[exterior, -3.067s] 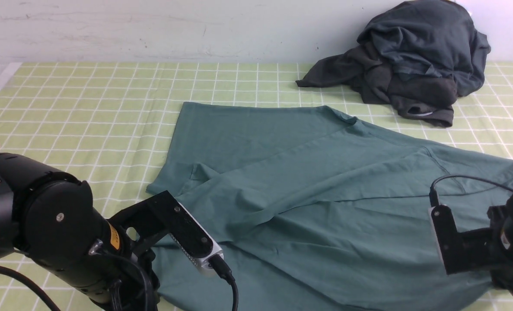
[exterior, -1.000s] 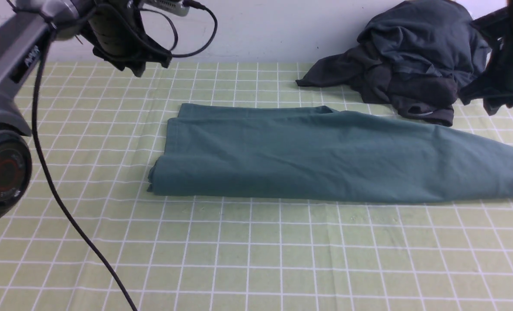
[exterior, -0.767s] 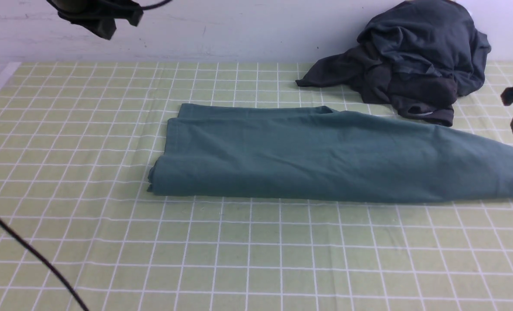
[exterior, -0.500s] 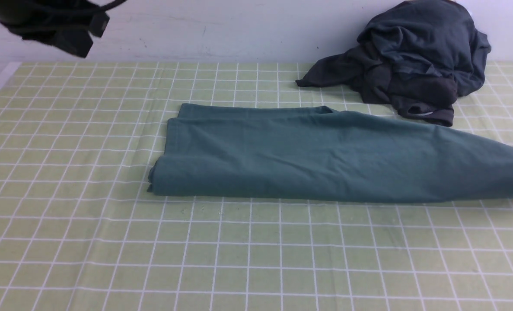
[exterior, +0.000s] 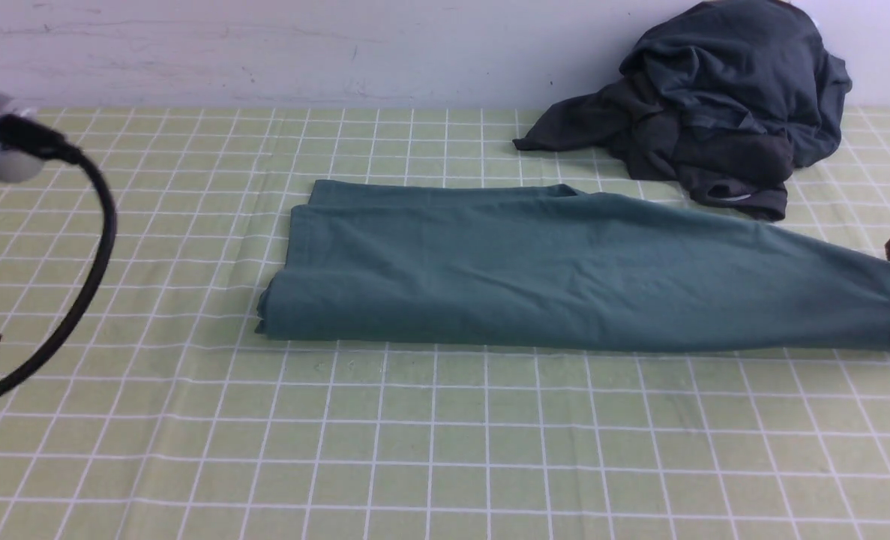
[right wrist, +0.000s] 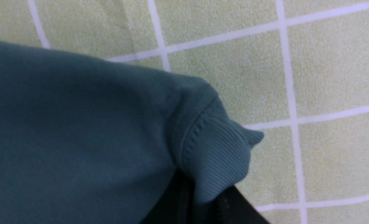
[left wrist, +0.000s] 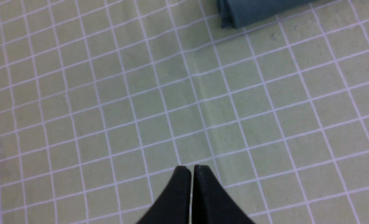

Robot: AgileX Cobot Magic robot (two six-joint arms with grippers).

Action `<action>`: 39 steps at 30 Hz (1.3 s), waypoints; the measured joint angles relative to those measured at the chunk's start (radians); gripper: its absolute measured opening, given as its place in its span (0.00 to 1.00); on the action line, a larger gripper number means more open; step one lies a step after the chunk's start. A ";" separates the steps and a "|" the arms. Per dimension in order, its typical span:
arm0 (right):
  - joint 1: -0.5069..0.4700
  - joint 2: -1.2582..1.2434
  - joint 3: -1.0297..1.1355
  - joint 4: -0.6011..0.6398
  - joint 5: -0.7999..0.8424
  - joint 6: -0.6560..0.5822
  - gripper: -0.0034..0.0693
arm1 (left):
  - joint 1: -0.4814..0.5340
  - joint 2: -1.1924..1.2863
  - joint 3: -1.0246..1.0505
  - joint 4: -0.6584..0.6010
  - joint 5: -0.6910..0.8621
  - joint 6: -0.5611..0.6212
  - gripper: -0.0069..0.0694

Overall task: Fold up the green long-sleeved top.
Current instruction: Use the right arm to clamp the right edge of the fabric, then use the right arm to drag the right edge of the fabric to the left and folds it over the left edge

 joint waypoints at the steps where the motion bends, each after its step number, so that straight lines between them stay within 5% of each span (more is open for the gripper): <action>1: 0.000 -0.007 0.000 -0.012 0.002 -0.005 0.08 | 0.000 -0.035 0.032 0.015 -0.029 -0.027 0.09; 9: -0.016 -0.184 -0.041 -0.103 0.061 0.005 0.07 | 0.000 -0.175 0.327 0.051 -0.189 -0.204 0.09; 15: 0.020 -0.354 -0.203 0.080 0.089 0.084 0.07 | 0.000 -0.186 0.506 0.038 -0.362 -0.273 0.09; 21: 0.304 -0.370 -0.289 0.264 0.064 0.049 0.07 | 0.000 -0.186 0.515 0.020 -0.440 -0.290 0.09; 27: 0.581 -0.254 -0.289 0.283 -0.014 0.045 0.07 | 0.000 -0.186 0.515 0.006 -0.440 -0.289 0.09; 32: 0.715 -0.128 -0.289 0.284 -0.116 0.045 0.09 | 0.000 -0.186 0.515 0.006 -0.440 -0.289 0.09; 39: 0.795 -0.023 -0.288 0.280 -0.291 0.018 0.40 | 0.000 -0.186 0.515 0.006 -0.440 -0.286 0.09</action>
